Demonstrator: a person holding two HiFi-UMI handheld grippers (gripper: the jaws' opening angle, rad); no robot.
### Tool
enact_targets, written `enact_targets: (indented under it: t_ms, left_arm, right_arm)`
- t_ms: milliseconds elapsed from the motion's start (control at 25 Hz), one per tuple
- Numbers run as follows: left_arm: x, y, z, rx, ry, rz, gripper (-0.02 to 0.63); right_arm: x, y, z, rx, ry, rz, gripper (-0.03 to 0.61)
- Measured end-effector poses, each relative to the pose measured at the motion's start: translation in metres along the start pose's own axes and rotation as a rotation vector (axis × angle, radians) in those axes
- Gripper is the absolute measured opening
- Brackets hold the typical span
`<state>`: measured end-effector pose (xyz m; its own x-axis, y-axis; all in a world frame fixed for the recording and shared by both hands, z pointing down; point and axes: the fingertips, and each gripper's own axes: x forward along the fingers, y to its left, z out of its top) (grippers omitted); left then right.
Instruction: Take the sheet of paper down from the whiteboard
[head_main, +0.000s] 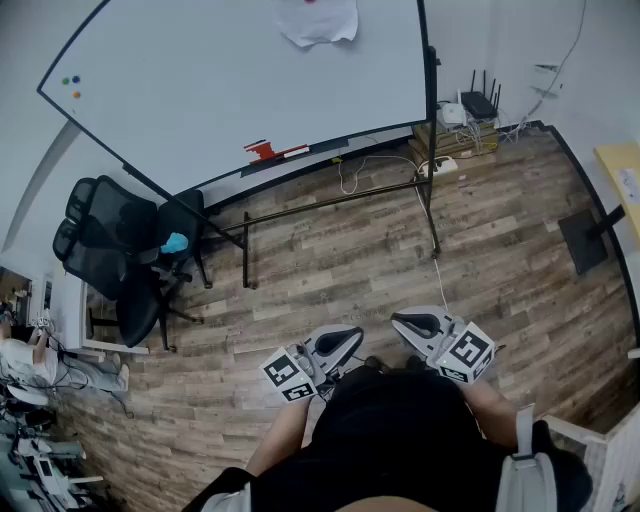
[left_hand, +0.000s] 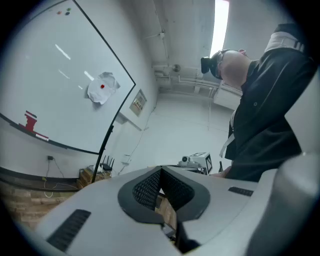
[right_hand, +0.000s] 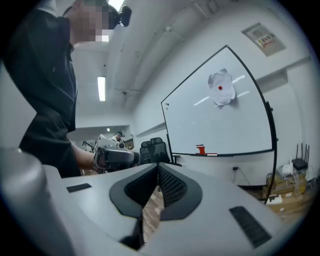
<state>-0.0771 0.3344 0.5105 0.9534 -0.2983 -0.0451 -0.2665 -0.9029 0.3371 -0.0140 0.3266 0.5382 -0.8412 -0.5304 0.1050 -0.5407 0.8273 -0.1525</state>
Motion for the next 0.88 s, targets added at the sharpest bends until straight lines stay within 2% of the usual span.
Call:
enact_targets:
  t_ms: [120, 280, 400, 520, 640, 880]
  left_arm:
    - [-0.010, 0.005, 0.013, 0.031, -0.019, -0.003, 0.011]
    - [-0.015, 0.010, 0.017, 0.026, -0.018, -0.039, 0.011]
    - [-0.018, 0.012, 0.045, -0.033, -0.098, -0.081, 0.011]
    - [-0.021, 0.013, 0.072, -0.008, -0.161, -0.129, 0.011]
    - [-0.026, 0.028, 0.074, 0.032, -0.142, -0.138, 0.011]
    - [-0.041, 0.050, 0.074, -0.005, -0.167, -0.155, 0.011]
  right_arm:
    - [0.006, 0.004, 0.002, -0.039, 0.007, -0.010, 0.023]
    - [0.023, 0.008, 0.005, -0.042, 0.012, -0.020, 0.023]
    - [0.035, 0.010, 0.020, -0.068, -0.014, -0.030, 0.023]
    - [0.043, 0.008, 0.029, -0.054, -0.052, -0.038, 0.023]
    - [0.053, 0.002, 0.032, -0.036, -0.071, -0.061, 0.023]
    - [0.072, -0.014, 0.044, -0.025, -0.078, -0.127, 0.023]
